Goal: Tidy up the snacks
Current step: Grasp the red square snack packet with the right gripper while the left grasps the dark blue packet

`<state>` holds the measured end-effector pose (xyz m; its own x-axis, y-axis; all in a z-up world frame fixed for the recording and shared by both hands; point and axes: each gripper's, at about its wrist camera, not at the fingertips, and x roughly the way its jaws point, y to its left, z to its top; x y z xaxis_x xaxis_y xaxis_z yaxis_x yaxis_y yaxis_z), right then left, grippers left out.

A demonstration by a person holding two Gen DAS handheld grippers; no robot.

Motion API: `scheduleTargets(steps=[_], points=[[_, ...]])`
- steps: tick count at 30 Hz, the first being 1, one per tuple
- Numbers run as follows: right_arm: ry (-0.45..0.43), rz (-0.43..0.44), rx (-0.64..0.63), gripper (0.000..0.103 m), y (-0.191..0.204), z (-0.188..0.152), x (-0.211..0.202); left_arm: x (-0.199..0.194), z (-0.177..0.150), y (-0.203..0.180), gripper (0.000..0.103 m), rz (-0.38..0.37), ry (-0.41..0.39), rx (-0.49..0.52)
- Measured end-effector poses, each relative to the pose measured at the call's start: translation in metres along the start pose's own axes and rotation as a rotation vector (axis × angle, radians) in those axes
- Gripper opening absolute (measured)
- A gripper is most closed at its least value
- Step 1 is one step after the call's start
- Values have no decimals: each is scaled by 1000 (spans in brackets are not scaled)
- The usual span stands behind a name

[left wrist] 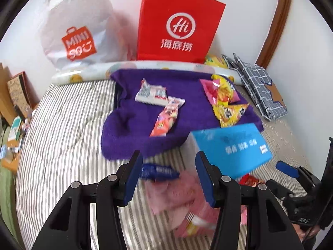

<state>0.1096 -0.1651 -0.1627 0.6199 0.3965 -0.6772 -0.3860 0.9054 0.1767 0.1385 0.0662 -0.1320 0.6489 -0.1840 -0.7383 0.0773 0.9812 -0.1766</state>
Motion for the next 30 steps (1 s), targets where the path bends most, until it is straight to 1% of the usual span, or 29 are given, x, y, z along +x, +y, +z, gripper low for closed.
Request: scheduleTargets(steps=[1,3,5,6,11,15,16,17,19,23,26,30], points=[[17,-12,-15,67,3,-2,4,-1,-3,1,53,-3,5,-4],[44,-19,-12,47,3,-5,10,-3,-9,4,53,-5,15,-5],[78,21,6,46,0,-7,17,-7,-17,6,53,5,15,-5],[102,20,4,46,0,-8,21,-8,-19,7,53,7,17,-7],[157,42,-25,46,-1,-11,24,-12,-32,13,53,9,32,-12],[151,29,-71,45,1,-15,24,-13,-38,18,53,-3,44,-34],[148,21,-64,42,0,-15,24,-13,-39,18,53,-6,45,-37],[151,14,-53,35,-3,-15,24,-13,-39,19,53,-5,45,-41],[141,8,-34,35,-8,-15,21,-14,-40,21,53,-7,40,-52],[106,-50,1,34,-21,-17,8,-15,-41,25,53,-23,46,-69],[86,-68,30,34,-33,-17,2,-12,-39,27,53,-19,45,-83],[92,-59,67,36,-42,-18,3,-5,-34,27,53,-41,51,-102]])
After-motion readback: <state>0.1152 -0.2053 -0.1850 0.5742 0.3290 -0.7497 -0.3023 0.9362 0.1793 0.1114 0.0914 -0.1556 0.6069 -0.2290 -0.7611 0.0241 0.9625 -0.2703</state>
